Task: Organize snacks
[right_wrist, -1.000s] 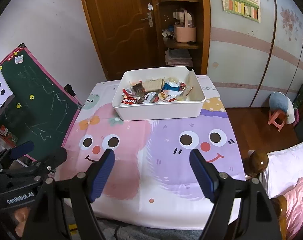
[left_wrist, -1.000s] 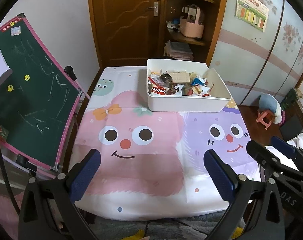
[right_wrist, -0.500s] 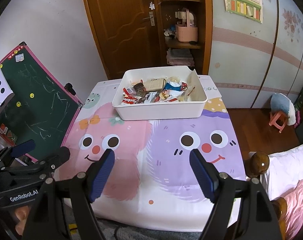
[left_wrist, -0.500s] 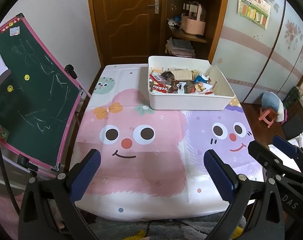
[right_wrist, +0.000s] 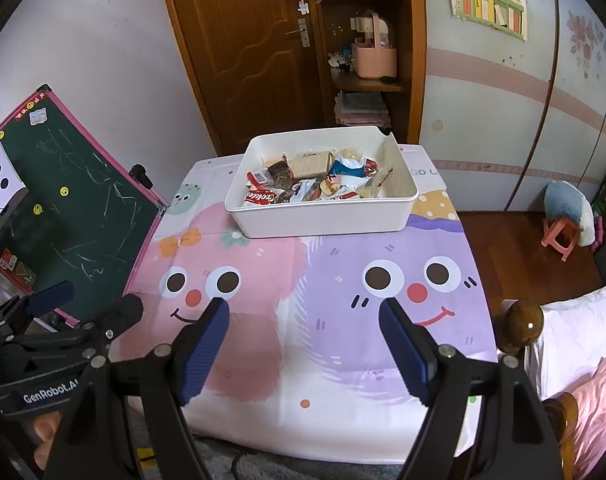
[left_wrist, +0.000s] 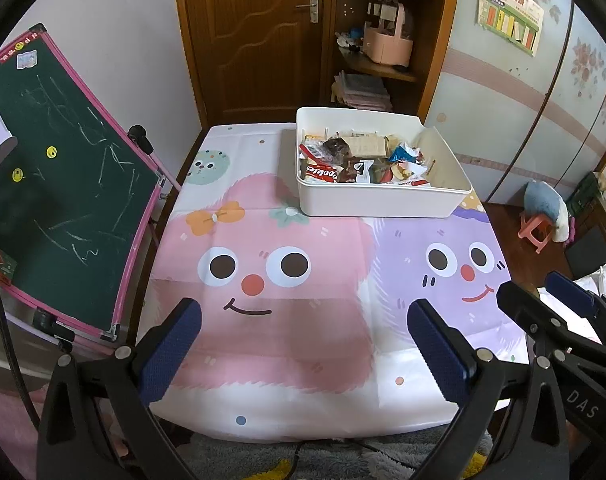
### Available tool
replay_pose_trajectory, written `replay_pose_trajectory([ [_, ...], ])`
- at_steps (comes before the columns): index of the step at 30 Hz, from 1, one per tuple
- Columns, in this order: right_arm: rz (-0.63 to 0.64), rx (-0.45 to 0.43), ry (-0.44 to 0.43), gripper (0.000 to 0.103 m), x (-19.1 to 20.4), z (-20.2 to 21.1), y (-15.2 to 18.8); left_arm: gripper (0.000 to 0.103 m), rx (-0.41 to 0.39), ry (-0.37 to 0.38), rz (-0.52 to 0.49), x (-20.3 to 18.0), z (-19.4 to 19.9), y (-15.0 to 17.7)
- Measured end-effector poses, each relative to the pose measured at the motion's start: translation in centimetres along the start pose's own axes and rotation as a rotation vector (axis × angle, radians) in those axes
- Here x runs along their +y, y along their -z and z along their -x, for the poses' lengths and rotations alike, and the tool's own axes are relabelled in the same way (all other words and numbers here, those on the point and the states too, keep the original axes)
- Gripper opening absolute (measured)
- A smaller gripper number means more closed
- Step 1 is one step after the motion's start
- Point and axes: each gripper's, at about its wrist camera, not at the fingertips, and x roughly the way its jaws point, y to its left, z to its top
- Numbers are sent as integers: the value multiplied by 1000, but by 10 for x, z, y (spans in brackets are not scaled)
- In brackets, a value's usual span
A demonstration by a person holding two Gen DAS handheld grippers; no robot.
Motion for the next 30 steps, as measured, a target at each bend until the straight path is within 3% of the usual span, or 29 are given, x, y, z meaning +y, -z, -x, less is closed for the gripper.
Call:
replay_pose_trajectory([
  [30, -13, 16, 0, 78, -1, -8, 4, 102, 25, 4, -1, -2, -5, 9],
])
